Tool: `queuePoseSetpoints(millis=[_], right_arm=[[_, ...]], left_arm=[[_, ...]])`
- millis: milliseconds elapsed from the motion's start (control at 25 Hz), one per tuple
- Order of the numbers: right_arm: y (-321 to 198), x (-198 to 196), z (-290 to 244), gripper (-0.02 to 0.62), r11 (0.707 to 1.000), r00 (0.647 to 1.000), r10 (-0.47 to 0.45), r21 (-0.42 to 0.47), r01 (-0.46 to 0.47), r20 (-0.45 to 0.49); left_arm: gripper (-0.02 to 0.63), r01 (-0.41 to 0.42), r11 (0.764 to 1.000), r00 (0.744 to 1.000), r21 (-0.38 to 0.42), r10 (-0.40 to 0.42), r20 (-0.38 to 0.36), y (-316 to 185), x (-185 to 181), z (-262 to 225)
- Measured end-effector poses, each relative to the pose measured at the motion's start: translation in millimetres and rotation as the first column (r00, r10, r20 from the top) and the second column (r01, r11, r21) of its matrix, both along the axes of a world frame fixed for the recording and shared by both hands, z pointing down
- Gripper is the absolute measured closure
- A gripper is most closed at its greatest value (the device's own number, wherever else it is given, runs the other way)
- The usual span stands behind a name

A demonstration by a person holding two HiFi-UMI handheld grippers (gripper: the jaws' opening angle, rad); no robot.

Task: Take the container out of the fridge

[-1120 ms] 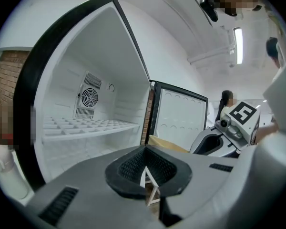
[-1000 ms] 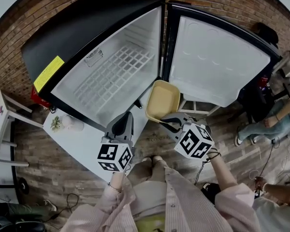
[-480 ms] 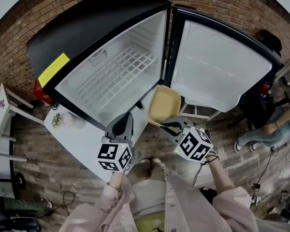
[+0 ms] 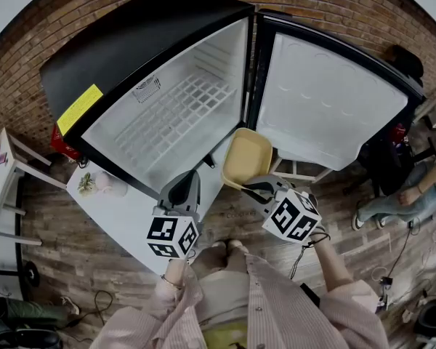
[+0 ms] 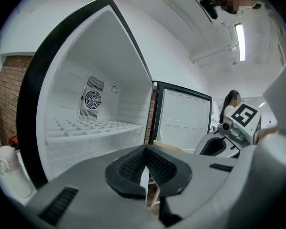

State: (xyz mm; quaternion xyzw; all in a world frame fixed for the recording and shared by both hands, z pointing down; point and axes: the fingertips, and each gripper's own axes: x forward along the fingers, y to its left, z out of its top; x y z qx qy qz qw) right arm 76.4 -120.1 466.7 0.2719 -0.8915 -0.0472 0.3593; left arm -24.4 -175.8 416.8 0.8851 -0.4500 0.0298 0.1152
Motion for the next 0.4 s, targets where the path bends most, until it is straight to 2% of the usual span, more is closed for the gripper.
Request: queuePoseSetpoints(millis=[400], right_arm=[[-1.6, 1.6, -2.7, 0.572, 1.000, 1.000, 0.001, 0.004, -0.001, 0.003]], left_arm=[[0.614, -0.006, 1.000, 1.000, 0.011, 0.006, 0.020, -0.2, 1.3, -0.9]])
